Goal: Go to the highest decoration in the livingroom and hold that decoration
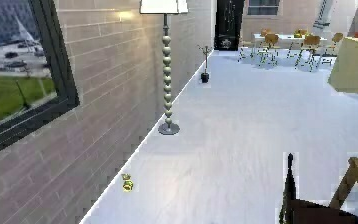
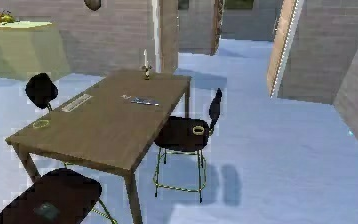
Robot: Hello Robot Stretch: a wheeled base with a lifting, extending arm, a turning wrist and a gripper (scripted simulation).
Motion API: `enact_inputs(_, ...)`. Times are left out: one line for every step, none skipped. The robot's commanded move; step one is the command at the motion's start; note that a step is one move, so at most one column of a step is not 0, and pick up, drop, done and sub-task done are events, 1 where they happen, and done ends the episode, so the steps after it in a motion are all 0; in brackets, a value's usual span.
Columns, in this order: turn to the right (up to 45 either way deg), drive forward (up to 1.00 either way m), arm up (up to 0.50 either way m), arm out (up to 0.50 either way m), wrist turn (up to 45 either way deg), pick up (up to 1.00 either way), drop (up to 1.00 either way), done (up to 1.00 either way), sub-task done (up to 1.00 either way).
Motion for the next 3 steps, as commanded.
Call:
enact_inputs(-33.0,0.0,0.0,0.0,0.0,0.0,0.0,0.0,0.0)
enact_inputs(-3.0,0.0,0.0,0.0,0.0,0.0,0.0,0.0,0.0)
enact_inputs(45.0,0.0,0.0,0.0,0.0,0.0,0.0,0.0,0.0)
